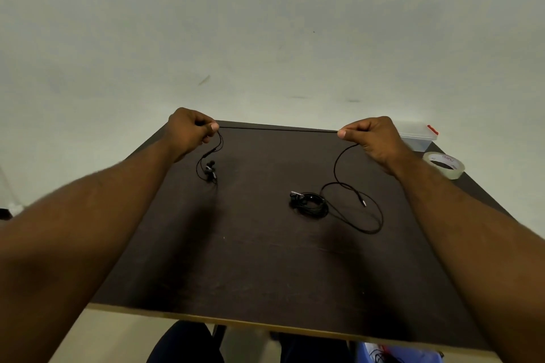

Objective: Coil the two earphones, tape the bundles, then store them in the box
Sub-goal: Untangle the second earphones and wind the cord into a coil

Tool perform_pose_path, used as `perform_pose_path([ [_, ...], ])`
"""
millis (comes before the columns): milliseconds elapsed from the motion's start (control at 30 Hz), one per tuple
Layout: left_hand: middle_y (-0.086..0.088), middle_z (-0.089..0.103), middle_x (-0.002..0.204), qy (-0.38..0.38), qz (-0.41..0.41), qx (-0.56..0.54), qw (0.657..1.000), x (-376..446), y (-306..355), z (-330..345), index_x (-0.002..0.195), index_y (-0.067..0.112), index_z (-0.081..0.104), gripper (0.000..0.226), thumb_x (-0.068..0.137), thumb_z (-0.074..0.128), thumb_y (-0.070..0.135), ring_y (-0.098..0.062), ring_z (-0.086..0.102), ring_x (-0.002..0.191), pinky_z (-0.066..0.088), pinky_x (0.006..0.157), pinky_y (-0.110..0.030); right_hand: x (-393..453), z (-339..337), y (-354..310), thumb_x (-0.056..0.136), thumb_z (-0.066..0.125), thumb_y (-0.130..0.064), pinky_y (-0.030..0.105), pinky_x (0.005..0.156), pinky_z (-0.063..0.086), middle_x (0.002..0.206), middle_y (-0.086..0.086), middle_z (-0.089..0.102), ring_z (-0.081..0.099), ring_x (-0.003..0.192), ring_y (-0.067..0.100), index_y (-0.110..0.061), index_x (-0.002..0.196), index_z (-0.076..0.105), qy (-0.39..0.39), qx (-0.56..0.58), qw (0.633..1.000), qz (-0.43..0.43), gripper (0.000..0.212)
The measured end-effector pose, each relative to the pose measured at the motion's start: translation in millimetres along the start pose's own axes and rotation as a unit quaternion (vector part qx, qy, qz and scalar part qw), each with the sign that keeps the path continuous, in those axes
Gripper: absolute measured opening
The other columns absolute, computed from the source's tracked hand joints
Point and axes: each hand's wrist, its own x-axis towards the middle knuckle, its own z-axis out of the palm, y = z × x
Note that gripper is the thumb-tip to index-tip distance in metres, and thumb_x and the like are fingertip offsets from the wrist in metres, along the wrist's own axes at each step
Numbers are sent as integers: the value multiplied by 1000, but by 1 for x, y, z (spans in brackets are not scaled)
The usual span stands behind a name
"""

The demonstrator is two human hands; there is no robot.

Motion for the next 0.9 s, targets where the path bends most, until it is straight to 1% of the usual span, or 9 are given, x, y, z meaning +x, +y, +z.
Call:
perform_pose_path([
  [100, -11, 72, 85, -18, -48, 34, 998, -5, 8, 6, 101, 7, 72, 19, 85, 73, 17, -11, 61, 50, 48, 46, -23, -2, 12, -4, 78, 78, -15, 10, 71, 49, 81, -11, 74, 68, 77, -5, -25, 74, 74, 2, 9, 1000, -16, 11],
  [167, -11, 69, 105, -38, -82, 66, 994, -12, 25, 17, 123, 16, 63, 40, 84, 74, 16, -19, 66, 56, 53, 49, -26, -2, 26, -7, 79, 77, -15, 7, 66, 49, 85, -8, 73, 67, 74, -6, -24, 76, 74, -4, 5, 1000, -29, 11],
  [233, -8, 54, 136, -62, -43, 53, 996, -21, 51, 35, 136, 23, 54, 53, 87, 71, 16, -25, 69, 59, 59, 58, -33, -1, 40, -12, 80, 77, -17, 11, 65, 51, 83, -7, 74, 67, 73, -3, -23, 78, 74, -15, 0, 999, -35, 7],
  [267, -6, 49, 142, -87, -14, 13, 996, -27, 65, 46, 137, 22, 53, 50, 89, 68, 16, -25, 70, 59, 59, 57, -33, 0, 46, -15, 80, 76, -17, 14, 65, 53, 82, -6, 74, 67, 74, 2, -22, 79, 75, -22, -3, 999, -39, 5],
  [400, -8, 67, 115, -202, -37, -168, 964, -44, 107, 83, 122, 5, 63, 32, 92, 65, 15, -24, 74, 71, 59, 59, -30, 3, 62, -24, 80, 76, -17, 12, 62, 48, 77, -11, 73, 67, 72, -1, -24, 77, 75, -36, -18, 995, -87, 8],
  [467, -13, 74, 88, -195, -36, -177, 964, -45, 111, 89, 99, 2, 71, 17, 87, 71, 15, -20, 73, 73, 59, 63, -28, 4, 61, -25, 80, 76, -17, 16, 69, 51, 76, -10, 73, 69, 75, 2, -23, 77, 76, -36, -24, 994, -96, 6],
  [533, -12, 73, 75, -180, -17, -161, 970, -44, 110, 89, 87, 2, 72, 10, 86, 72, 11, -17, 72, 68, 58, 61, -26, 4, 58, -24, 79, 77, -19, 18, 72, 51, 78, -10, 73, 69, 77, 2, -20, 81, 77, -35, -32, 995, -91, 2],
  [733, -12, 71, 71, -132, -3, -111, 985, -33, 96, 76, 86, 1, 71, 10, 88, 69, 10, -18, 69, 61, 58, 60, -28, 0, 54, -21, 79, 77, -21, 9, 70, 51, 79, -12, 73, 67, 76, -2, -18, 85, 77, -35, -27, 997, -63, 6],
  [900, -13, 68, 73, -50, -53, -65, 995, -15, 46, 25, 89, -2, 69, 11, 89, 68, 9, -20, 66, 62, 58, 57, -26, -4, 16, -1, 79, 78, -17, 2, 69, 47, 80, -10, 71, 65, 72, -10, -21, 86, 75, 1, -23, 999, -33, 9],
])
